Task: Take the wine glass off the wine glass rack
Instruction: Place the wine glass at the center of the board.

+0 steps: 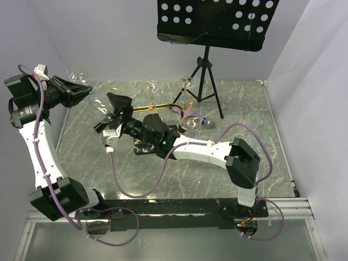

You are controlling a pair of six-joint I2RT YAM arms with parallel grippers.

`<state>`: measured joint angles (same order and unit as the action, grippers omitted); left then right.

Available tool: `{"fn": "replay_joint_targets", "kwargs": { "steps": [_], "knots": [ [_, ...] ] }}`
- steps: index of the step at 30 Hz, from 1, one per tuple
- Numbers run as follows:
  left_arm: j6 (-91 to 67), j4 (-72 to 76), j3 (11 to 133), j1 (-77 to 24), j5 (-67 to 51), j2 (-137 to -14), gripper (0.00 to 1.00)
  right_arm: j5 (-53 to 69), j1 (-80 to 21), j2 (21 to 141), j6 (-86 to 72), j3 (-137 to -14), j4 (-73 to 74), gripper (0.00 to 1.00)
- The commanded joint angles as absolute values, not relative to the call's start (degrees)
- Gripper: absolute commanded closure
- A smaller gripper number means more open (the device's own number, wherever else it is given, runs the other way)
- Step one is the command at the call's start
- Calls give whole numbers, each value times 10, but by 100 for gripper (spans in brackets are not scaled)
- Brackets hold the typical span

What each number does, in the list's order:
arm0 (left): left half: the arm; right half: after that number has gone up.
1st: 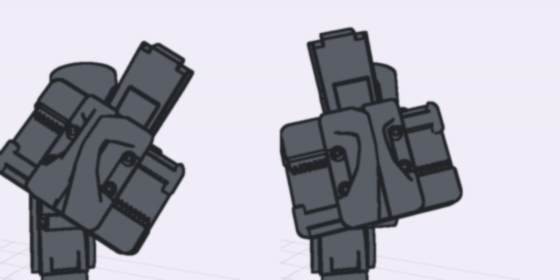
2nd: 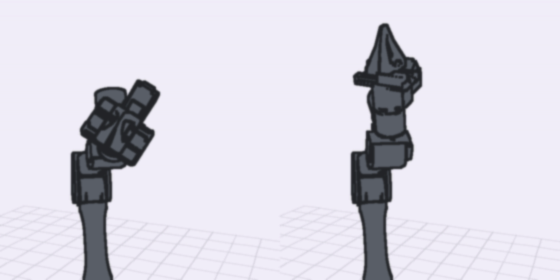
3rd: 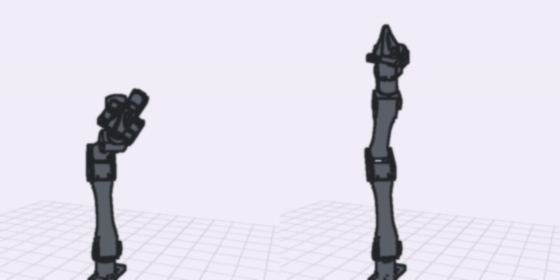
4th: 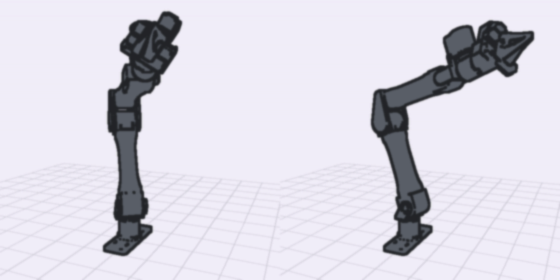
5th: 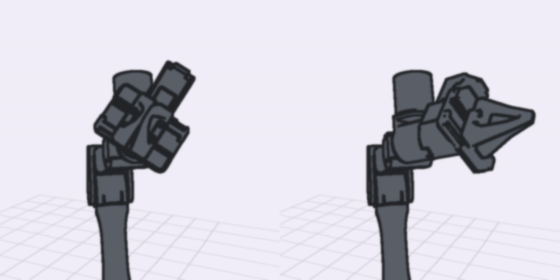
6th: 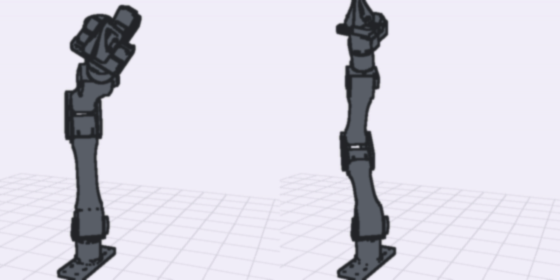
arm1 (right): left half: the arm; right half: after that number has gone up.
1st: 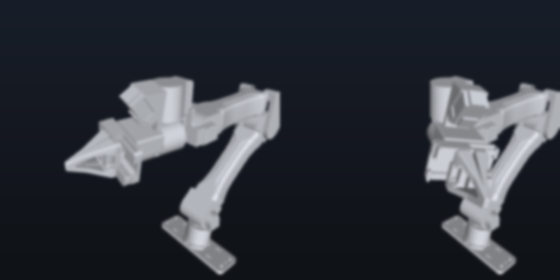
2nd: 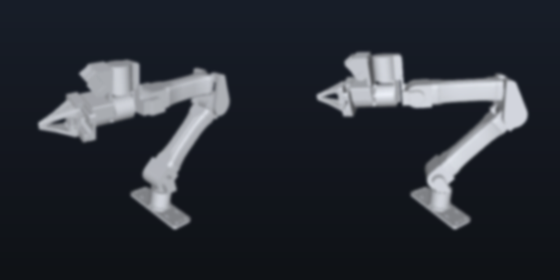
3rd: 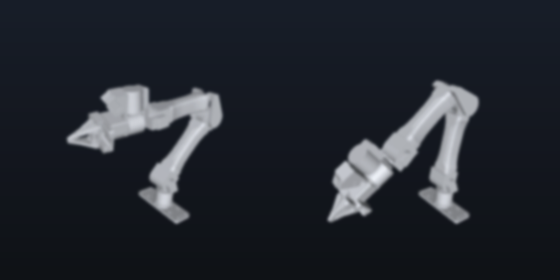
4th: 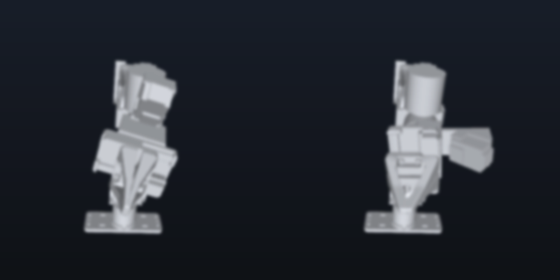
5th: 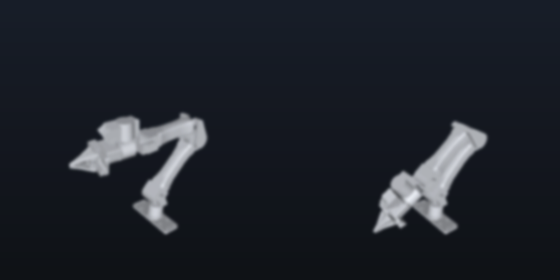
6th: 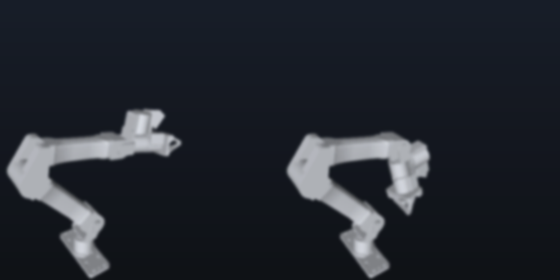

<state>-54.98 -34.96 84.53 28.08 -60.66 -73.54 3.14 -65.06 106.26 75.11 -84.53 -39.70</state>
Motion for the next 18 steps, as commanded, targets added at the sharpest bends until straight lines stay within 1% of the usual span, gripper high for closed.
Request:
{"fn": "replay_joint_targets", "kwargs": {
  "steps": [1, 4, 18],
  "knots": [
    [-567, -333, 845, 279, -621, -722, 99, 65, -652, 1052, 779, -867, -396, 0],
    [-570, -332, 846, 279, -620, -722, 99, 89, -652, 1054, 821, -851, -403, 0],
    [-574, -327, 838, 274, -620, -729, 99, 138, -651, 1085, 896, -871, -380, 0]
  ]
}}
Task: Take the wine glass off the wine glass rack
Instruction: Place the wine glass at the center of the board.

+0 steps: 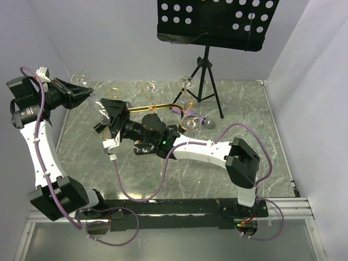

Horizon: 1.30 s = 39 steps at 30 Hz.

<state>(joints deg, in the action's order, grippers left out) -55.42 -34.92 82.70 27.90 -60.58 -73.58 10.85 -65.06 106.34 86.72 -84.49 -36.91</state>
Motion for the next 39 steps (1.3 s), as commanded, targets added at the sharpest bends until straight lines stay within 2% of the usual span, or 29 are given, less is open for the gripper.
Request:
{"fn": "replay_joint_targets", "kwargs": {
  "steps": [1, 17, 29, 34, 39],
  "knots": [
    [-574, -327, 840, 273, -620, -730, 99, 141, -651, 1088, 900, -874, -378, 0],
    [-572, -330, 854, 265, -613, -732, 99, 109, -646, 1114, 913, -900, -422, 1],
    [-574, -323, 846, 265, -606, -732, 99, 119, -641, 1078, 917, -859, -421, 14],
    [-578, -315, 850, 265, -606, -732, 99, 151, -639, 1063, 929, -832, -414, 1],
    [-578, -316, 843, 265, -608, -725, 99, 156, -640, 1070, 937, -845, -416, 0]
  ]
}}
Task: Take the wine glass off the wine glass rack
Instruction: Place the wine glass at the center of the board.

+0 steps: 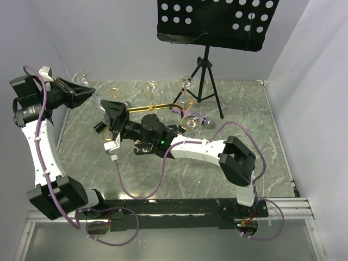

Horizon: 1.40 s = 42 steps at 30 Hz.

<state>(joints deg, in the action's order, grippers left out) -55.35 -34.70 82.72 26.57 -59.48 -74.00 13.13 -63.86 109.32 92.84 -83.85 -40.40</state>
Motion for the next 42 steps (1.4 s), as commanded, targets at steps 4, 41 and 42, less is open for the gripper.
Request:
{"fn": "replay_joint_targets", "kwargs": {
  "steps": [4, 41, 42],
  "knots": [
    [-576, -320, 832, 265, -607, -718, 99, 161, -641, 1073, 940, -851, -420, 2],
    [-562, -316, 831, 265, -586, -705, 99, 190, -651, 1057, 957, -861, -378, 3],
    [-562, -313, 831, 265, -586, -705, 99, 189, -651, 1057, 959, -862, -374, 4]
  ]
}}
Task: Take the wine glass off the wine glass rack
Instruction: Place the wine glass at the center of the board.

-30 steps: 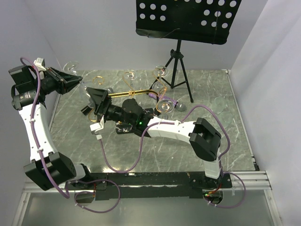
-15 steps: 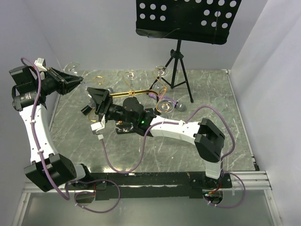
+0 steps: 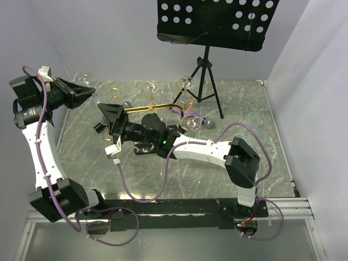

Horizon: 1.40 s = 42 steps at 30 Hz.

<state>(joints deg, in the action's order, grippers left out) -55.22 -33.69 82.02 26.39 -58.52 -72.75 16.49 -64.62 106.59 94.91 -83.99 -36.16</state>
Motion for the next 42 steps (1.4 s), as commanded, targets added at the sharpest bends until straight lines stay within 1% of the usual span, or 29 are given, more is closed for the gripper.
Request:
{"fn": "replay_joint_targets", "kwargs": {
  "steps": [1, 8, 11, 17, 20, 21, 22, 23, 24, 28, 31, 35, 42],
  "knots": [
    [-562, -314, 832, 265, -585, -706, 99, 189, -651, 1058, 961, -862, -372, 4],
    [-561, -317, 832, 265, -584, -704, 99, 193, -651, 1060, 969, -873, -349, 12],
    [-557, -323, 831, 265, -583, -703, 99, 187, -651, 1063, 966, -878, -352, 17],
    [-559, -320, 828, 265, -584, -703, 99, 176, -646, 1051, 946, -897, -322, 32],
    [-561, -317, 830, 265, -581, -705, 99, 173, -643, 1046, 944, -897, -311, 34],
    [-561, -318, 831, 265, -577, -706, 97, 173, -642, 1043, 944, -896, -311, 35],
    [-561, -321, 832, 265, -576, -706, 86, 172, -641, 1043, 945, -896, -309, 35],
    [-561, -319, 832, 265, -575, -706, 80, 170, -640, 1042, 945, -899, -308, 35],
    [-561, -318, 834, 265, -576, -706, 70, 164, -639, 1045, 944, -902, -308, 35],
    [-553, -320, 845, 265, -577, -707, 47, 151, -630, 1050, 945, -925, -301, 36],
    [-548, -321, 847, 265, -577, -708, 41, 145, -618, 1053, 946, -946, -287, 39],
    [-549, -319, 848, 265, -575, -711, 36, 142, -605, 1053, 951, -958, -281, 40],
    [-534, -321, 874, 283, -591, -715, 36, 126, -585, 1026, 965, -951, -272, 40]
  ]
}}
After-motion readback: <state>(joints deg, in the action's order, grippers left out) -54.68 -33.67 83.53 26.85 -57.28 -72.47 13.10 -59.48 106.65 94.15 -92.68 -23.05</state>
